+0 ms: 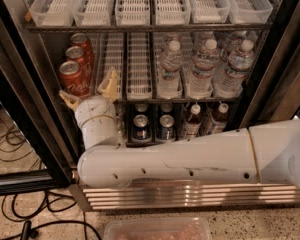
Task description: Pick coke can from middle shelf of fridge
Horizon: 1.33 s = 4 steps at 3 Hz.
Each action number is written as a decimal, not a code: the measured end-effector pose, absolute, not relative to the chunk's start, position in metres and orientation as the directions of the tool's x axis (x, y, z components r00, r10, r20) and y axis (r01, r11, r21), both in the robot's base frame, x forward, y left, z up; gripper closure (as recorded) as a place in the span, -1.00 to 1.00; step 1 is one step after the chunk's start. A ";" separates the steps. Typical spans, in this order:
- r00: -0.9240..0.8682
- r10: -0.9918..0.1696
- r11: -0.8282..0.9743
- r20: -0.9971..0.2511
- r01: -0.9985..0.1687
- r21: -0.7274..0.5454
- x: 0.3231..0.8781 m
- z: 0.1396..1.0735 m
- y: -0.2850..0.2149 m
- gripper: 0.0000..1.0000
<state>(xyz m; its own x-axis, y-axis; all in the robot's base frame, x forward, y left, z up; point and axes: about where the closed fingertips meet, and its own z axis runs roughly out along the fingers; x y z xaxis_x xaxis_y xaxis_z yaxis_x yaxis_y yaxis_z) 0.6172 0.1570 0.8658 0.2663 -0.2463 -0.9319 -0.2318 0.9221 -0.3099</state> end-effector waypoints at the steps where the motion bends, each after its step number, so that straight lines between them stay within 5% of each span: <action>1: 0.272 -0.231 0.918 -0.934 -0.258 -0.302 0.610 0.869 0.159 -0.74; 2: 0.240 -0.194 0.901 -0.951 -0.339 -0.270 0.600 0.865 0.172 -0.36; 4: 0.160 -0.135 0.867 -0.978 -0.458 -0.195 0.586 0.848 0.202 -0.18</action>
Offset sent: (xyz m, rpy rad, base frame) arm -0.0333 0.0360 -0.0104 0.0448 0.1226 0.2075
